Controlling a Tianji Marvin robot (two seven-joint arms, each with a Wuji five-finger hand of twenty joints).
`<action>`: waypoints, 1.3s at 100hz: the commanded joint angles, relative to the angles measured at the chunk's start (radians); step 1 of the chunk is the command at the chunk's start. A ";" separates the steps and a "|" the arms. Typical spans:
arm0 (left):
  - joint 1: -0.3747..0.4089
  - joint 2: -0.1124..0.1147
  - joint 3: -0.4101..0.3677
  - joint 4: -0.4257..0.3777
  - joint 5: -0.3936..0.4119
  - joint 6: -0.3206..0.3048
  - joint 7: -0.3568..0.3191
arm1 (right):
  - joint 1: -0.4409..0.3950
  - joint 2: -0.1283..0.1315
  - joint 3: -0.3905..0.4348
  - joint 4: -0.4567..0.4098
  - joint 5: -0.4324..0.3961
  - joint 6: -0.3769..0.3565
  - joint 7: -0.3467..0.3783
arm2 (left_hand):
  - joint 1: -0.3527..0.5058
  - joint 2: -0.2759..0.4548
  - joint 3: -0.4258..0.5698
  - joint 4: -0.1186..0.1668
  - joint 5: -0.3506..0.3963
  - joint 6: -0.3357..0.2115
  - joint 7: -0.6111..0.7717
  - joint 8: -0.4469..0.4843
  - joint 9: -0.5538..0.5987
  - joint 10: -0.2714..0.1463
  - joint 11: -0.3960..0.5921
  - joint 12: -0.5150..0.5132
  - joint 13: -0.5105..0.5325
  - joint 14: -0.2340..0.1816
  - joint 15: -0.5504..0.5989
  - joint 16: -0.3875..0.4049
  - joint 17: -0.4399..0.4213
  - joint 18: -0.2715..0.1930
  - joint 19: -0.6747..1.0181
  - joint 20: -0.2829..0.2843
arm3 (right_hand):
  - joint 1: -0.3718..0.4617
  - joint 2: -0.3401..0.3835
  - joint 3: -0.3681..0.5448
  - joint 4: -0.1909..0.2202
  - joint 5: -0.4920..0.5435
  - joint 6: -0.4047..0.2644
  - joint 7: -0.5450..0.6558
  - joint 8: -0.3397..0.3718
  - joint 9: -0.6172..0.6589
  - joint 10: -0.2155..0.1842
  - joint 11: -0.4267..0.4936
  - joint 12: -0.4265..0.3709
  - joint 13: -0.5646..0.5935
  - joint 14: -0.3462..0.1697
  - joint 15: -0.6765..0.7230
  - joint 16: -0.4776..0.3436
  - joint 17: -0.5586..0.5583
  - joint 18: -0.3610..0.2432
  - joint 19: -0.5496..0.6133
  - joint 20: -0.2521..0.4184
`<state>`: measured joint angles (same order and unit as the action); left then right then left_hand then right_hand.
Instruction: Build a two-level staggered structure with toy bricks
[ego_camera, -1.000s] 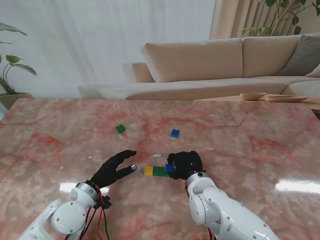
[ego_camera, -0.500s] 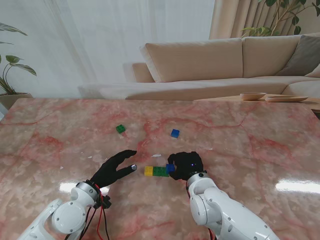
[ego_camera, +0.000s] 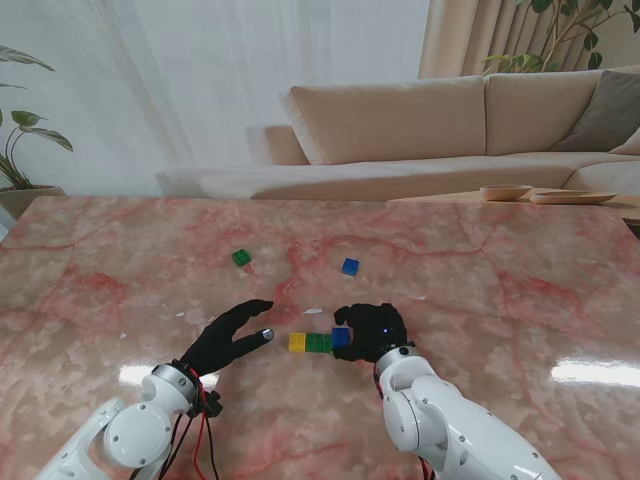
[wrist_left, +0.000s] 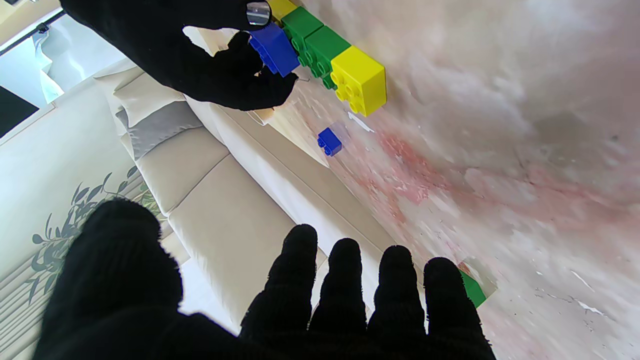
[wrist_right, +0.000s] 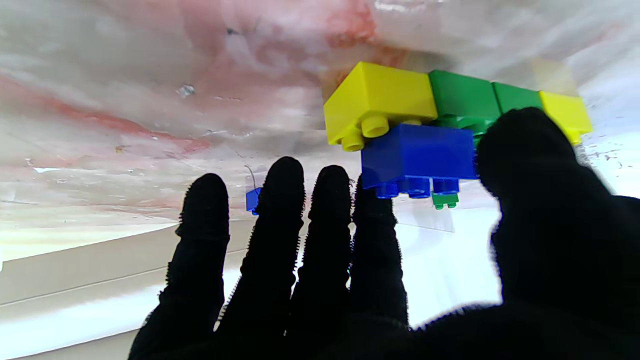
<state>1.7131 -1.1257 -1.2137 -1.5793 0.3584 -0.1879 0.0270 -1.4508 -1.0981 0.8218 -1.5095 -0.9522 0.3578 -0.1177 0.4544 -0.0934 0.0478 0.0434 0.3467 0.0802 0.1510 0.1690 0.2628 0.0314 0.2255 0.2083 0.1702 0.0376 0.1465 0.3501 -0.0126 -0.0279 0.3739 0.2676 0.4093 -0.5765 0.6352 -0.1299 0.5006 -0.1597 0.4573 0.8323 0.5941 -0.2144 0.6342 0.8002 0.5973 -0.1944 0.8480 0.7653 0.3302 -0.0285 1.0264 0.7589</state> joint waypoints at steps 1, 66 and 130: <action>0.007 -0.001 0.000 0.002 0.002 -0.002 0.003 | -0.017 0.002 0.007 -0.013 -0.003 -0.004 0.010 | 0.020 0.021 -0.005 0.001 0.019 -0.021 0.005 0.003 -0.010 -0.026 -0.014 -0.006 0.013 -0.045 -0.037 -0.012 0.000 -0.044 -0.021 0.012 | -0.046 -0.013 -0.031 0.046 -0.044 0.034 -0.039 0.000 -0.044 0.016 -0.010 -0.020 -0.032 -0.015 -0.007 -0.016 -0.018 -0.023 -0.017 0.021; 0.006 -0.003 -0.001 0.008 0.005 -0.014 0.018 | -0.072 -0.023 0.089 -0.105 -0.035 -0.036 -0.157 | 0.019 0.021 -0.003 0.002 0.022 -0.019 0.007 0.003 -0.011 -0.024 -0.014 -0.006 0.011 -0.045 -0.037 -0.013 -0.002 -0.048 -0.025 0.004 | 0.114 -0.084 0.330 -0.141 0.279 -0.211 0.400 -0.124 0.484 -0.023 -0.010 0.076 0.428 -0.029 0.138 0.024 0.336 -0.043 0.401 0.054; 0.013 -0.001 -0.007 0.000 0.007 -0.008 0.010 | -0.018 -0.027 0.039 0.026 0.038 -0.087 -0.149 | 0.024 0.025 0.000 0.000 0.023 -0.021 0.010 0.005 -0.011 -0.024 -0.014 -0.006 0.011 -0.047 -0.037 -0.012 -0.001 -0.052 -0.036 0.003 | 0.160 -0.123 0.359 -0.139 0.359 -0.221 0.437 -0.166 0.583 -0.007 -0.039 0.086 0.511 -0.021 0.161 0.029 0.401 -0.034 0.481 0.041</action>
<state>1.7201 -1.1269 -1.2222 -1.5782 0.3640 -0.1982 0.0388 -1.4653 -1.1228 0.8632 -1.4988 -0.9222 0.2720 -0.2828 0.4543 -0.0934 0.0478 0.0434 0.3467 0.0802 0.1510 0.1690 0.2628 0.0313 0.2255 0.2083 0.1702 0.0375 0.1463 0.3501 -0.0105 -0.0285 0.3735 0.2676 0.5486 -0.6758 0.9524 -0.2328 0.8421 -0.3504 0.8716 0.6783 1.1486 -0.2242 0.6024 0.8634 1.0822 -0.1953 0.9996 0.7798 0.7217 -0.0535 1.4476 0.7974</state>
